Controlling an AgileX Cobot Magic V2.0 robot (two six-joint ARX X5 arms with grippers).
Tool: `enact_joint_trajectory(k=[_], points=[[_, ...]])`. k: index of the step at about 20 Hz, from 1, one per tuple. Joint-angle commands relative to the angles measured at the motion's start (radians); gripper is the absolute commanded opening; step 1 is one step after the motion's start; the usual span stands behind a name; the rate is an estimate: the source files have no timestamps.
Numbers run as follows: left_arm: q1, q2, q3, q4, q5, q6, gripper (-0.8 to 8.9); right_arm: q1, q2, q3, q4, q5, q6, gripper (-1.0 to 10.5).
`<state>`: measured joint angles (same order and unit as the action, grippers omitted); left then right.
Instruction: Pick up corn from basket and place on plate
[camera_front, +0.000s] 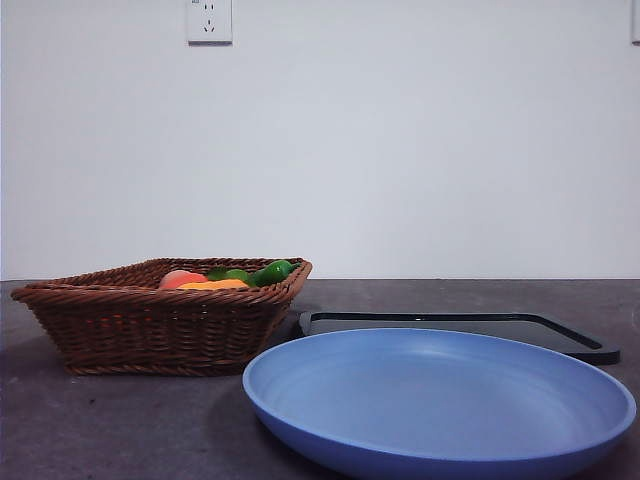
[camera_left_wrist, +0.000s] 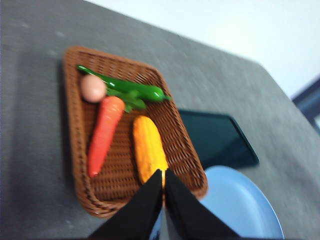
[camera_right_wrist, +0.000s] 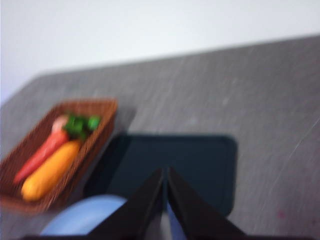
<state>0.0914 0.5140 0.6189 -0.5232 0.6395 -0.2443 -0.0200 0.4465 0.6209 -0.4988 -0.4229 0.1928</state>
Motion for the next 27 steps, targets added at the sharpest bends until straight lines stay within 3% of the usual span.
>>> enact_joint_trajectory(k=[1, 8, 15, 17, 18, 20, 27], points=[[-0.037, 0.047, 0.061, -0.04, 0.014, 0.098, 0.07, 0.013, 0.086, 0.085, -0.102, -0.038, -0.131, 0.0], [-0.177, 0.13, 0.11, -0.117, 0.014, 0.172, 0.07, 0.104, 0.227, 0.206, -0.279, -0.054, -0.23, 0.0], [-0.234, 0.166, 0.11, -0.103, 0.01, 0.188, 0.23, 0.178, 0.291, 0.211, -0.291, -0.048, -0.23, 0.1], [-0.234, 0.165, 0.111, -0.084, 0.01, 0.183, 1.69, 0.178, 0.297, 0.211, -0.29, -0.047, -0.225, 1.6], [-0.234, 0.165, 0.111, -0.077, 0.01, 0.176, 2.94, 0.178, 0.298, 0.211, -0.29, -0.047, -0.219, 2.5], [-0.234, 0.167, 0.111, -0.076, 0.01, 0.172, 4.31, 0.178, 0.302, 0.211, -0.29, -0.048, -0.211, 2.9], [-0.234, 0.168, 0.111, -0.076, 0.01, 0.152, 4.3, 0.198, 0.447, 0.211, -0.291, -0.048, -0.18, 2.9]])
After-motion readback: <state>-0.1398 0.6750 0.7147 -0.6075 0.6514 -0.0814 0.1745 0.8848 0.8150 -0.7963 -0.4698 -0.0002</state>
